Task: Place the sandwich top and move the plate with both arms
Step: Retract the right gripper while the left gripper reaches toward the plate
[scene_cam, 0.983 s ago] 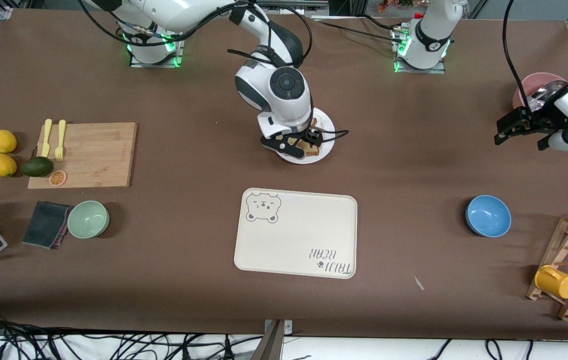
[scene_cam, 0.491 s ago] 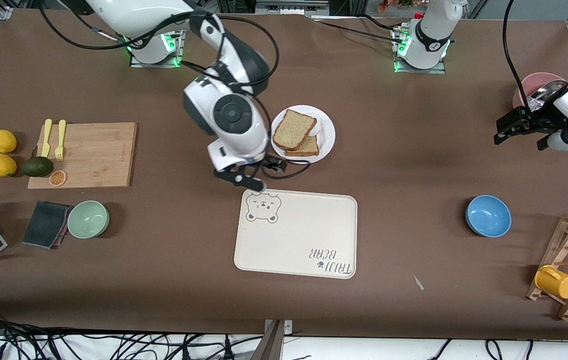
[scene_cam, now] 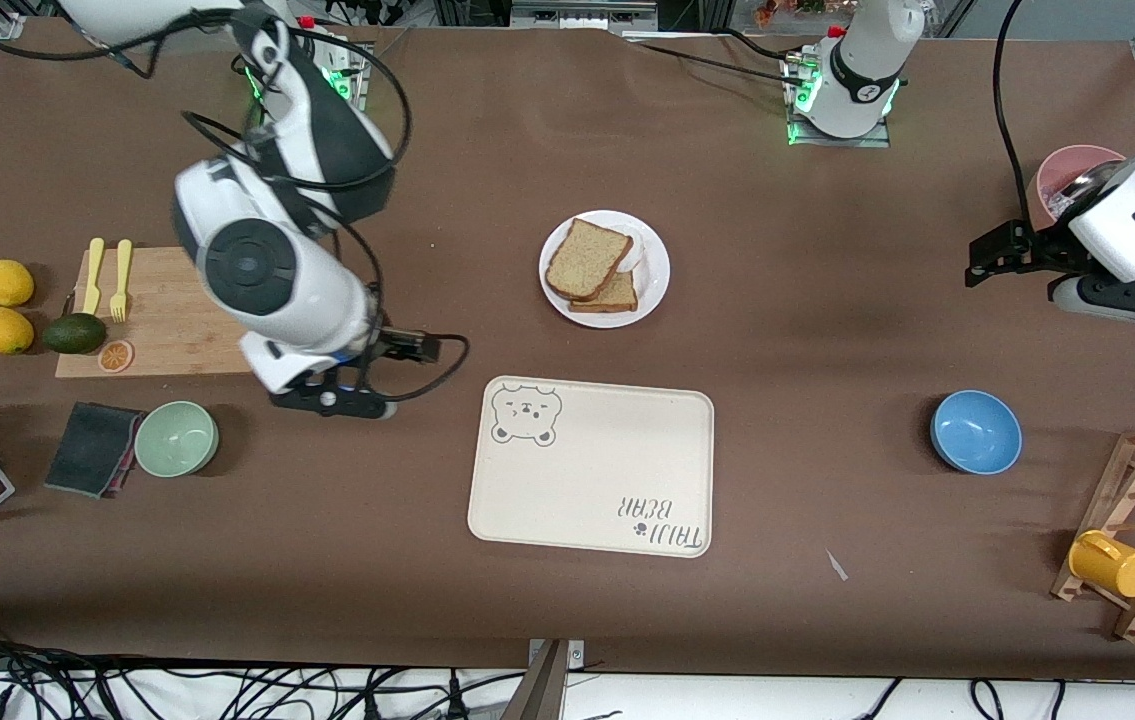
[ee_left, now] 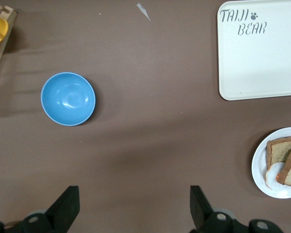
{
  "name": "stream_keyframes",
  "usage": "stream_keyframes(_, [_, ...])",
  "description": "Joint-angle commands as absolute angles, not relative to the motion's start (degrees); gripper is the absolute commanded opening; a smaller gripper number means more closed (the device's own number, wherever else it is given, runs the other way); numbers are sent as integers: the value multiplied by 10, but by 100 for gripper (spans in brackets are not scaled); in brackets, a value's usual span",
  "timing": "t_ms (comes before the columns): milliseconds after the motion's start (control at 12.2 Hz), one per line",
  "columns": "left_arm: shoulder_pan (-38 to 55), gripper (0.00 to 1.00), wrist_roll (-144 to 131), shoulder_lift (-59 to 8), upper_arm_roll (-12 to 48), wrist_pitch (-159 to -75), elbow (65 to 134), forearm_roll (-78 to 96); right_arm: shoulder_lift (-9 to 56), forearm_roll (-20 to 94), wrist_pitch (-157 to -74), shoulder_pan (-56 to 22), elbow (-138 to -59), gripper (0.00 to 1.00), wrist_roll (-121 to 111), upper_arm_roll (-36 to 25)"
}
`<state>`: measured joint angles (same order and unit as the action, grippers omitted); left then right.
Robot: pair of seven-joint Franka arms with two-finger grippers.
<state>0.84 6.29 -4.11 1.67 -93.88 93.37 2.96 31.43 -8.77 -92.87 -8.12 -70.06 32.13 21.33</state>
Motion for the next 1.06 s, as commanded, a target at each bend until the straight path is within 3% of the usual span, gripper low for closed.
stream_keyframes(0, [14,100,70,-66,45,-926,918,31,217,-68,-883,-69,-756,100,217,160])
stream_keyframes(328, [24,100,68,-152,54,-957,918,132,85,21,-889,-67,-880,100,60,30])
stream_keyframes(573, [43,100,69,-202,54,-960,923,190,26,15,-889,-38,-929,100,57,27])
stream_keyframes(983, [97,100,79,-283,61,-958,934,259,18,-6,-896,-25,-929,100,56,28])
